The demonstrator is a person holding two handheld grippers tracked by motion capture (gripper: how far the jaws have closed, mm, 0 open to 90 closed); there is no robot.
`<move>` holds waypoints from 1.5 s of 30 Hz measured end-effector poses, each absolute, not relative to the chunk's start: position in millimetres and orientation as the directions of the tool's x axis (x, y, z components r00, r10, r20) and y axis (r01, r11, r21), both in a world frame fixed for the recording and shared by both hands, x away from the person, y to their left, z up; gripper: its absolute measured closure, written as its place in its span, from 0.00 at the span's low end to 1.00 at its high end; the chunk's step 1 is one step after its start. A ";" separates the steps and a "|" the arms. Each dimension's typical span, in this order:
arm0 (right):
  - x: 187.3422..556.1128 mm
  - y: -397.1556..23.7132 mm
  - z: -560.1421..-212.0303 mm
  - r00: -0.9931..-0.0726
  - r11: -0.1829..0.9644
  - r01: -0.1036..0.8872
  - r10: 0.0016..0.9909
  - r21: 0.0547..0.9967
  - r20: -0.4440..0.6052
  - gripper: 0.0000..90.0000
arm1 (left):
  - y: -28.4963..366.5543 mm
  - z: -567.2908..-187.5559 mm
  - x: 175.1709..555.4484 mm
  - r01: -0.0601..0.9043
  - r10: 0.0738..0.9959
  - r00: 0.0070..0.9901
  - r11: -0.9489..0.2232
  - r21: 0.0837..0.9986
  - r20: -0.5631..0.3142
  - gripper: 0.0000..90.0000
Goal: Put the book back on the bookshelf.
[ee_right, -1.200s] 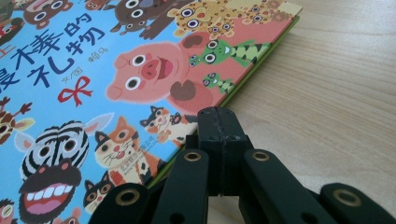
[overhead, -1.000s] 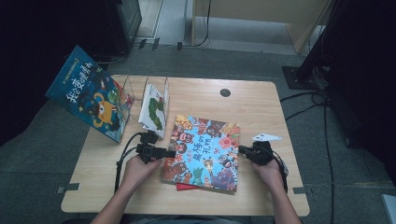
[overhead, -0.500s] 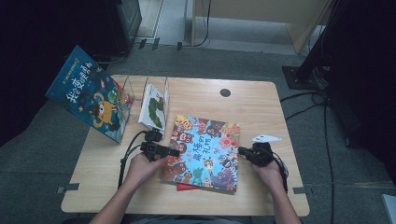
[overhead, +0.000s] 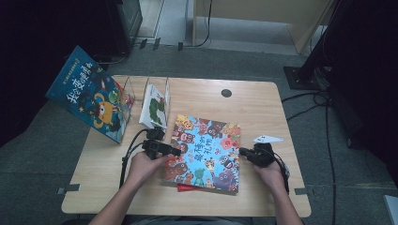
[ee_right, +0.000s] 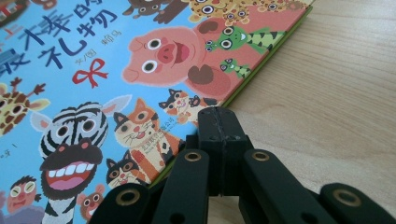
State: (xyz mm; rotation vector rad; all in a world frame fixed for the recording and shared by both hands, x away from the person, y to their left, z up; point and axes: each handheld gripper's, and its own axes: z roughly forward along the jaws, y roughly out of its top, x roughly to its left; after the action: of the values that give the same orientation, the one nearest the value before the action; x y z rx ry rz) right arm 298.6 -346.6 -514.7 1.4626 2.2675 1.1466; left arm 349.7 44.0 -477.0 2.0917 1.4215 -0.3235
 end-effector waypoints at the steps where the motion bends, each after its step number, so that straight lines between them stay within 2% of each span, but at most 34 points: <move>1: 298.7 -346.0 -515.0 -0.485 0.207 0.684 0.846 0.699 0.224 1.00 | 44.2 -475.6 349.7 0.911 0.757 0.394 -0.249 0.328 -0.521 0.49; 3: 299.5 -345.5 -515.9 -0.486 0.217 0.684 0.847 0.697 0.213 1.00 | 44.2 -473.6 350.2 0.915 0.739 0.389 -0.242 0.322 -0.550 0.51; 6: 300.0 -344.9 -515.9 -0.485 0.215 0.685 0.848 0.697 0.215 1.00 | 40.5 -473.2 351.3 0.915 0.752 0.393 -0.266 0.302 -0.529 0.52; 12: 300.9 -345.1 -516.5 -0.483 0.209 0.683 0.848 0.700 0.218 1.00 | 42.3 -464.2 354.9 0.921 0.740 0.384 -0.268 0.282 -0.552 0.57; 18: 302.0 -345.4 -516.6 -0.483 0.208 0.683 0.848 0.701 0.218 1.00 | 43.5 -450.3 357.5 0.920 0.694 0.388 -0.257 0.295 -0.607 0.64; 24: 302.4 -345.5 -516.5 -0.481 0.206 0.685 0.848 0.699 0.222 1.00 | 38.0 -438.3 361.2 0.918 0.692 0.395 -0.279 0.281 -0.604 0.65; 33: 303.0 -345.8 -517.0 -0.473 0.191 0.689 0.850 0.699 0.233 1.00 | 27.4 -414.0 363.8 0.906 0.684 0.422 -0.291 0.308 -0.595 0.69; 40: 304.2 -345.1 -518.6 -0.477 0.174 0.692 0.839 0.700 0.262 1.00 | 21.6 -405.6 361.8 0.899 0.641 0.438 -0.305 0.315 -0.631 0.71; 45: 303.9 -336.5 -517.9 -0.502 0.210 0.676 0.833 0.707 0.232 1.00 | 22.5 -405.1 362.1 0.906 0.627 0.423 -0.294 0.304 -0.654 0.74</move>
State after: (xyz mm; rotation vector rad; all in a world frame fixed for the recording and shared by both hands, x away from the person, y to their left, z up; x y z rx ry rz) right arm 303.9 -336.5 -517.9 1.4453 2.2810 1.1675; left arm 362.1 22.5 -405.1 2.0296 1.2918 -0.5525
